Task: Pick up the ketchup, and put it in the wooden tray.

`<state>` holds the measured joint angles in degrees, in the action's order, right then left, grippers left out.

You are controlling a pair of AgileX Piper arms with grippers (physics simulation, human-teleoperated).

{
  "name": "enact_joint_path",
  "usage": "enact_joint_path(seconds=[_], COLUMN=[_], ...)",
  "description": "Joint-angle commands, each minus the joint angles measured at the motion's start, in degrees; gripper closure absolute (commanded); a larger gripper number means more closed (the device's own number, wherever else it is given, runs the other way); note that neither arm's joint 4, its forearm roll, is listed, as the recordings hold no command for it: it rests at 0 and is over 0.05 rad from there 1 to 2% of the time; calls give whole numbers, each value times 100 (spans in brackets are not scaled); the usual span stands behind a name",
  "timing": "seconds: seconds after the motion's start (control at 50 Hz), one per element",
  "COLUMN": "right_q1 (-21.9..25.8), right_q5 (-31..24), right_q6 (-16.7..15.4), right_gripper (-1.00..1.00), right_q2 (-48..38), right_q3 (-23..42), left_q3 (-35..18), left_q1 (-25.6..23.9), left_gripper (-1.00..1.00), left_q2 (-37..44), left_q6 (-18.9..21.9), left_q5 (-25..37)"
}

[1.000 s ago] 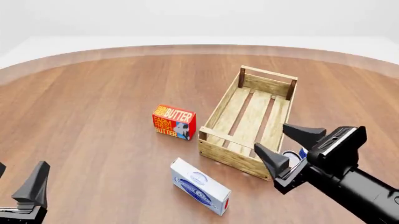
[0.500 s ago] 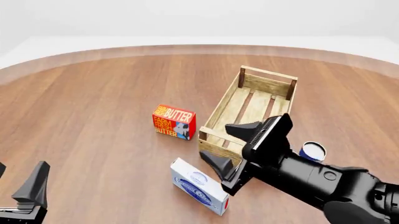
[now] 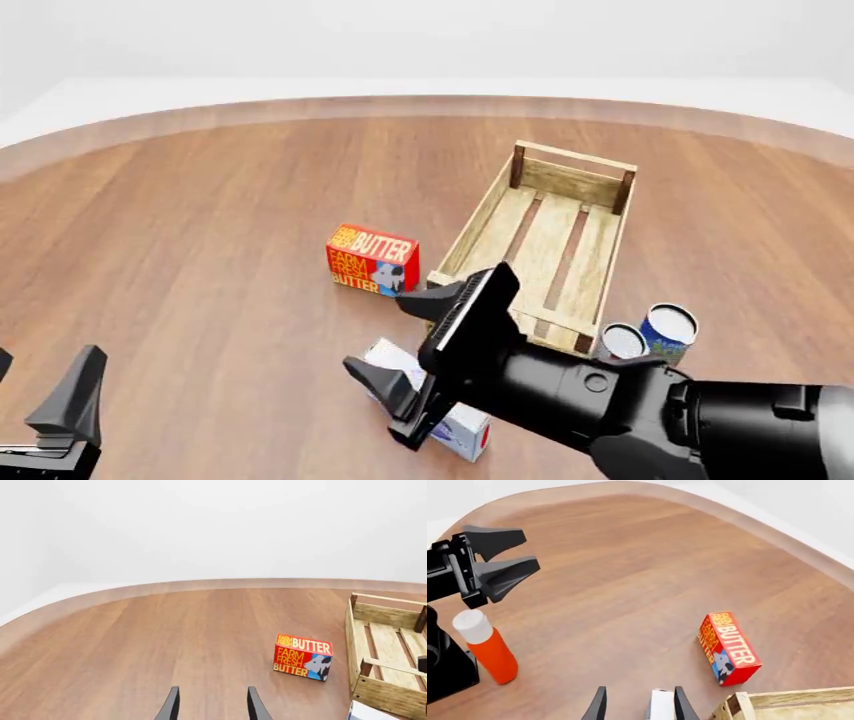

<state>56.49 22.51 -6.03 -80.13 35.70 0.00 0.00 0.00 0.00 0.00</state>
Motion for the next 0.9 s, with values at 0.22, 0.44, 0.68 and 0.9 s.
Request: enact_joint_path(seconds=[0.22, 0.44, 0.68, 0.9], right_q1=[728, 1096, 1506, 1895], right_q5=[241, 288, 172, 25], right_q6=[-11, -25, -82, -127], right_gripper=[-100, -100, -100, -100], right_q2=[-809, -1164, -1523, -1858], right_q3=[456, 668, 971, 1324], left_q3=[0, 0, 0, 0], left_q1=[0, 0, 0, 0], left_gripper=[-100, -100, -100, -100], left_q2=[0, 0, 0, 0], left_q6=[0, 0, 0, 0], left_q5=[0, 0, 0, 0])
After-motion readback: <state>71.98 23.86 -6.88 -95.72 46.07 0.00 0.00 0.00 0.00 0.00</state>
